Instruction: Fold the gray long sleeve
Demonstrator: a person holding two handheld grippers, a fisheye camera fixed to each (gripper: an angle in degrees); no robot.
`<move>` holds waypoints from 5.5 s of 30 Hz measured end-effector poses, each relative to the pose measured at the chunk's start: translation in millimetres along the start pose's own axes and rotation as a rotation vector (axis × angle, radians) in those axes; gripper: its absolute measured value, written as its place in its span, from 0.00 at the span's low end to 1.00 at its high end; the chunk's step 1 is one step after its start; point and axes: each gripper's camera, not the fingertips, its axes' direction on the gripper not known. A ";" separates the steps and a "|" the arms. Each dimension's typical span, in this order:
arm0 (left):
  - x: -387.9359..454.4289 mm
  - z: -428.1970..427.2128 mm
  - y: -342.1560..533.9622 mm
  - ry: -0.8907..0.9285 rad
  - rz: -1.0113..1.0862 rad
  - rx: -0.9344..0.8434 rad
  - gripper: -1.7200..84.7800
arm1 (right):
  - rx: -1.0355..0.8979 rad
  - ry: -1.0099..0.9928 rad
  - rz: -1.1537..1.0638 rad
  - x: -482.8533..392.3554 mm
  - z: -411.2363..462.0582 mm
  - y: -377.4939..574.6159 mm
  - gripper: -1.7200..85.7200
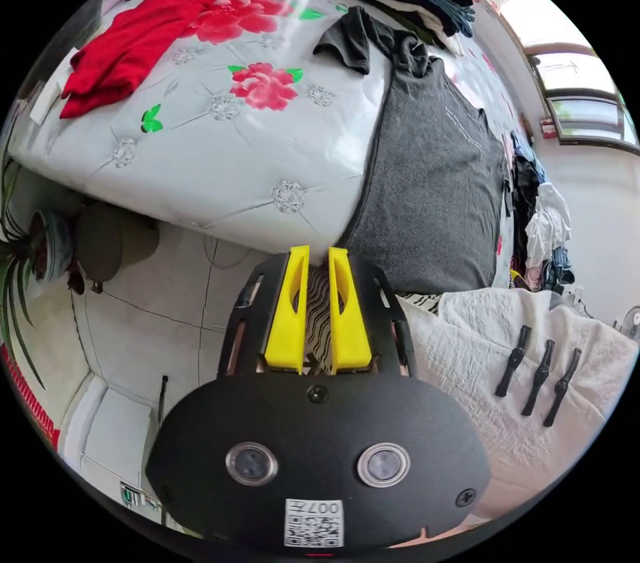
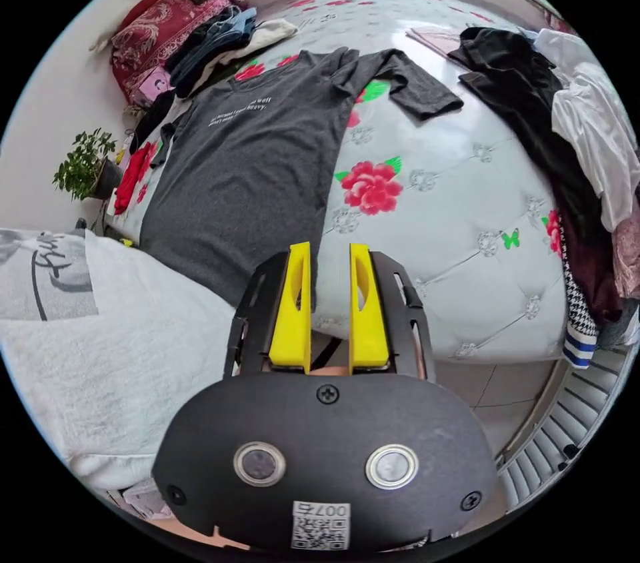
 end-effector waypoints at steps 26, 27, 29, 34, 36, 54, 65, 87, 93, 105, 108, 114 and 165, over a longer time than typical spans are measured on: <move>178.8 161.6 -400.3 -0.299 0.287 0.125 0.03 | -0.163 0.443 -0.014 60.2 98.1 -272.5 0.03; 176.1 162.0 -401.5 -0.317 0.293 0.132 0.02 | -0.208 0.510 0.011 73.2 95.8 -252.5 0.03; 153.6 160.4 -416.1 -0.574 0.185 0.103 0.01 | -0.279 0.575 0.113 104.2 88.3 -218.2 0.03; 61.3 118.8 -424.7 -0.457 -0.009 0.104 0.01 | -0.434 0.525 0.469 189.4 42.4 -120.4 0.03; 39.3 90.7 -413.3 -0.431 -0.077 0.174 0.01 | -0.345 0.520 0.501 187.5 17.6 -107.7 0.03; 230.5 212.6 -450.3 -0.235 0.559 -0.008 0.01 | -0.023 0.156 -0.338 -81.1 128.3 -335.4 0.02; 179.6 193.5 -395.4 -0.170 0.561 0.074 0.01 | 0.026 0.148 -0.408 -42.7 144.8 -273.1 0.02; 196.0 184.3 -482.1 -0.049 0.581 -0.013 0.02 | 0.035 0.146 -0.311 -33.0 135.7 -300.6 0.02; 197.7 171.3 -483.6 -0.330 0.641 0.089 0.01 | -0.001 0.177 -0.339 -22.6 162.1 -303.6 0.02; 158.3 98.2 -462.6 -0.223 0.348 0.294 0.01 | 0.157 0.108 -0.197 14.9 97.2 -249.1 0.02; 96.3 66.9 -407.8 -0.216 0.076 0.367 0.01 | 0.134 0.077 -0.135 31.7 85.8 -201.8 0.02; 10.8 39.5 -335.1 -0.332 -0.299 0.400 0.07 | 0.061 0.005 -0.100 19.8 91.6 -134.0 0.02; 179.7 166.4 -56.5 -0.047 0.753 -0.003 0.11 | 0.004 -0.027 -0.061 -78.4 147.1 -40.9 0.08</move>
